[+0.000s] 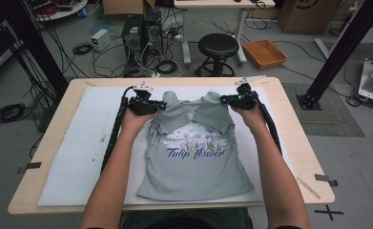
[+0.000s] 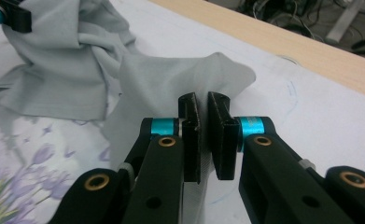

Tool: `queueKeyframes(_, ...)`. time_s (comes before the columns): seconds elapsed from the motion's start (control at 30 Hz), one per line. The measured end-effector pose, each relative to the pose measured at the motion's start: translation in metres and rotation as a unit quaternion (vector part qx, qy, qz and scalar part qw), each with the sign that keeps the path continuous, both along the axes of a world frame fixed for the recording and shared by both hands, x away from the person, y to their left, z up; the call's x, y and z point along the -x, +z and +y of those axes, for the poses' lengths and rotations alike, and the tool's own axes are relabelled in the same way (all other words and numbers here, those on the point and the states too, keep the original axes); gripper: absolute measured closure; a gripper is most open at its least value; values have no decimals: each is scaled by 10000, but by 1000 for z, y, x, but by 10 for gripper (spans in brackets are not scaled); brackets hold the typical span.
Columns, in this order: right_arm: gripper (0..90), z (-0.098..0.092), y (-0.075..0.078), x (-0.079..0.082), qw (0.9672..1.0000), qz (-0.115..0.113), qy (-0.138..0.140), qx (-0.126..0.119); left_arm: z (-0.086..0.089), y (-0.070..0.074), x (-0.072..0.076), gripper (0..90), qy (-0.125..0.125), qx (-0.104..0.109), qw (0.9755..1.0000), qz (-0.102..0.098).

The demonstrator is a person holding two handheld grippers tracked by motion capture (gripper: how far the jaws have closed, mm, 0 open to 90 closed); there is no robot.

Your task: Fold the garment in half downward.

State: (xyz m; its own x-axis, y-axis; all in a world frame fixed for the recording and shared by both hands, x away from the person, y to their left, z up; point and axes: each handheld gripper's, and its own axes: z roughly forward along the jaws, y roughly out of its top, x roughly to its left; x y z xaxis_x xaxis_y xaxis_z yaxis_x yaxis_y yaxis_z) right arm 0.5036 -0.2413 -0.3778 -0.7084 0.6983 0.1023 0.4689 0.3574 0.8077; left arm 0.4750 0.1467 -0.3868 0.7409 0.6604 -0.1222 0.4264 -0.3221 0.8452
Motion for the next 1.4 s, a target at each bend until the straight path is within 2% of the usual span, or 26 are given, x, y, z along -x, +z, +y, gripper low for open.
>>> queueKeyframes(0.17, 847, -5, 3, 17, 9998, -121, 133, -88, 4, 8, 18, 835, -109, 95, 9997, -206)
queueKeyframes(0.2, 847, -5, 3, 17, 9998, -121, 133, -88, 4, 8, 18, 835, -109, 95, 9997, -206)
queueKeyframes(0.23, 847, -8, 5, 27, 9994, -229, 222, -164, 8, 10, 27, 835, -150, 159, 9993, -289)
queueKeyframes(0.27, 848, -9, 5, 29, 9992, -255, 250, -171, 9, 10, 29, 835, -164, 171, 9993, -278)
queueKeyframes(0.37, 848, -11, 6, 38, 9986, -318, 338, -253, 15, 7, 38, 835, -222, 257, 9989, -320)
queueKeyframes(0.47, 848, -14, 6, 52, 9973, -434, 483, -343, 18, 1, 50, 834, -348, 299, 9985, -284)
queueKeyframes(0.5, 847, -15, 5, 58, 9969, -458, 528, -369, 18, 1, 50, 834, -348, 299, 9985, -284)
queueKeyframes(0.53, 847, -16, 4, 62, 9965, -490, 556, -379, 20, -1, 57, 834, -418, 358, 9980, -306)
queueKeyframes(0.67, 847, -18, -4, 83, 9953, -564, 685, -397, 23, -7, 73, 834, -524, 483, 9969, -343)
queueKeyframes(0.73, 847, -19, -5, 86, 9951, -569, 700, -401, 24, -8, 77, 834, -538, 500, 9966, -363)
queueKeyframes(0.77, 847, -21, -9, 96, 9946, -606, 738, -398, 24, -10, 85, 834, -575, 522, 9963, -356)
queueKeyframes(0.87, 847, -23, -13, 110, 9942, -607, 802, -386, 25, -12, 96, 834, -679, 418, 9962, -337)
queueKeyframes(0.93, 847, -24, -18, 119, 9936, -627, 860, -374, 25, -16, 104, 834, -778, 407, 9959, -236)
queueKeyframes(1.1, 847, -25, -27, 140, 9930, -659, 934, -292, 25, -26, 119, 834, -857, 295, 9958, -134)
queueKeyframes(1.23, 847, -25, -34, 151, 9929, -701, 941, -211, 26, -33, 128, 834, -863, 216, 9960, -96)
queueKeyframes(1.4, 846, -26, -40, 157, 9931, -693, 922, -199, 26, -37, 135, 834, -908, 79, 9958, -71)
